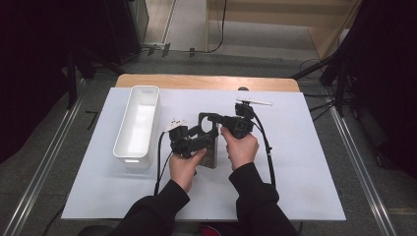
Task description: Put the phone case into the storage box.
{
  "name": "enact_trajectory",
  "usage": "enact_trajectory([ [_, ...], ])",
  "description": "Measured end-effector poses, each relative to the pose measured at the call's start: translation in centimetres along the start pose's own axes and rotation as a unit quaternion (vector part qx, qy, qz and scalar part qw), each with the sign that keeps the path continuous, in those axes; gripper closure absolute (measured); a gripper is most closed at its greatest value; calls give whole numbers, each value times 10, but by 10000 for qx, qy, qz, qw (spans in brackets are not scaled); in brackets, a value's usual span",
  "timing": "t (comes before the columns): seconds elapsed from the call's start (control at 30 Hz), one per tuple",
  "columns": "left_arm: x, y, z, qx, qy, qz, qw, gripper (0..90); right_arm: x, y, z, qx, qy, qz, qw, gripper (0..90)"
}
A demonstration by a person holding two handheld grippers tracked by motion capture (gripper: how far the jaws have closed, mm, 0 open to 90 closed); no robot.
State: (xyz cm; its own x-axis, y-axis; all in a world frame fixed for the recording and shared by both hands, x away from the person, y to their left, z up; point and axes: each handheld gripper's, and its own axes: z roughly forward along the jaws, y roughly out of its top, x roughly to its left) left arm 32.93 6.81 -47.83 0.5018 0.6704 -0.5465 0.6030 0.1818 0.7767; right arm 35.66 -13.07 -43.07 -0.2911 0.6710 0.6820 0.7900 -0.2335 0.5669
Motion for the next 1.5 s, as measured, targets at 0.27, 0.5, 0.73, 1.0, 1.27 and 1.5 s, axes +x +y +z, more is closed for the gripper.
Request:
enact_trajectory([
  [0.27,-1,3,0,133,37,206,9997,98,0,1,-1,17,-1,-59,10000,770],
  [0.5,-3,4,2,205,-14,209,9996,98,-1,3,-3,18,-24,-59,10000,770],
  [0.73,-3,5,4,393,-135,240,9988,0,0,3,-5,5,6,-97,10000,770],
  [1.0,-9,13,2,813,-461,193,9954,0,-4,8,-13,-62,-14,-150,9999,770],
  [1.27,-10,14,0,988,-442,296,9937,0,-7,11,-19,-52,-43,-174,9998,770],
  [1.5,-8,19,-7,1016,-455,250,9935,0,-10,13,-22,54,20,-241,9997,770],
])
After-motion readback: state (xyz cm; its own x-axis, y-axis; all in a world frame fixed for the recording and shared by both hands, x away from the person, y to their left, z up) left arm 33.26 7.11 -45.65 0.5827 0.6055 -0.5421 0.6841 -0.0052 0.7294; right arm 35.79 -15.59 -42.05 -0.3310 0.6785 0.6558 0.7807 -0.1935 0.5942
